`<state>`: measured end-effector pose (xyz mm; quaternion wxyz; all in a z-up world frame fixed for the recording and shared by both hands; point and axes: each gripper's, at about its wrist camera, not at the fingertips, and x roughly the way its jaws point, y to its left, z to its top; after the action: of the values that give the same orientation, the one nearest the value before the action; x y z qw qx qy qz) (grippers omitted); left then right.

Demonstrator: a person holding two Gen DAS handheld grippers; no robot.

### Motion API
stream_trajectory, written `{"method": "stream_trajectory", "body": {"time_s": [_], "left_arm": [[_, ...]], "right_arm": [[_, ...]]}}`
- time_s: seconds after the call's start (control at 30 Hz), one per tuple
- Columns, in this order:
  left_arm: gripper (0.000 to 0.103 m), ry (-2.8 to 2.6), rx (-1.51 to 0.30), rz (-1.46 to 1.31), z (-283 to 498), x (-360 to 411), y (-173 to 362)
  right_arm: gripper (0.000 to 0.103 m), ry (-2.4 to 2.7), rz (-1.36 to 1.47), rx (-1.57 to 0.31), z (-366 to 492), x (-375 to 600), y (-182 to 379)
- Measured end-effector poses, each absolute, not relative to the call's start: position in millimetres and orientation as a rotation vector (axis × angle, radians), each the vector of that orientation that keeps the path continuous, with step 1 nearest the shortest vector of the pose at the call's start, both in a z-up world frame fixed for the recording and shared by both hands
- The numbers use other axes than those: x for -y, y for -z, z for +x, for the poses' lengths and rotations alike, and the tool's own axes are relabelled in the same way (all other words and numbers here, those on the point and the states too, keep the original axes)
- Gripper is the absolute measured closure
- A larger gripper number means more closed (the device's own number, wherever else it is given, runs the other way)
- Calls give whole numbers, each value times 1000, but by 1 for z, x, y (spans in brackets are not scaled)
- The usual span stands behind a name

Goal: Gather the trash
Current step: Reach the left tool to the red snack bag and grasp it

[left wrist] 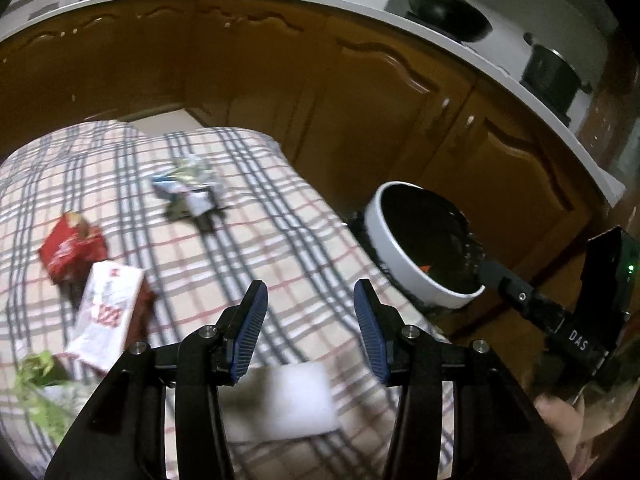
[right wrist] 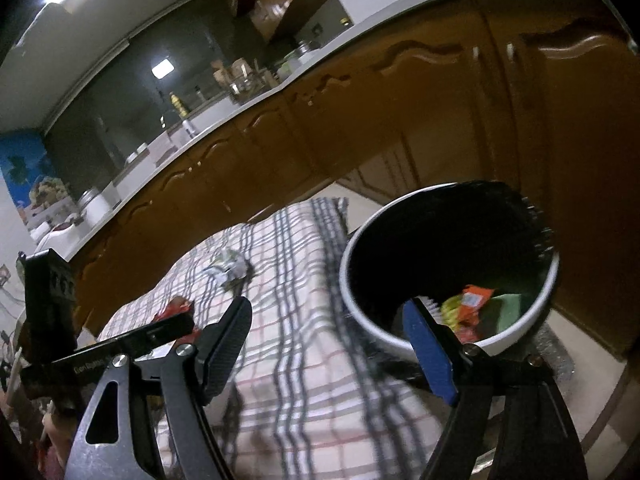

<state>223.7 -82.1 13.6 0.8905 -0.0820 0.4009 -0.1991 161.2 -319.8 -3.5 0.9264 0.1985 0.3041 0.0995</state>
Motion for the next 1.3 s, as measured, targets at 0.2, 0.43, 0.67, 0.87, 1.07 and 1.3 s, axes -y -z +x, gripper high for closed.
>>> {"method": "stream_trajectory", "body": {"time_s": [0.2, 0.43, 0.67, 0.87, 1.07, 1.3], "left_arm": [[58, 361, -828, -198, 222, 50, -13], [58, 295, -823, -222, 224, 13, -17], [54, 229, -822, -225, 231, -20, -21], [46, 170, -825, -231, 242, -44, -23], [44, 127, -873, -243, 263, -65, -11], [44, 110, -966, -266, 295, -70, 13]], "right_arm": [[23, -254, 386, -639, 165, 289, 3], [22, -300, 361, -656, 175, 259, 1], [22, -347, 343, -685, 195, 236, 1], [22, -395, 305, -715, 221, 215, -1], [22, -433, 277, -735, 249, 194, -1], [22, -465, 259, -799, 293, 175, 8]]}}
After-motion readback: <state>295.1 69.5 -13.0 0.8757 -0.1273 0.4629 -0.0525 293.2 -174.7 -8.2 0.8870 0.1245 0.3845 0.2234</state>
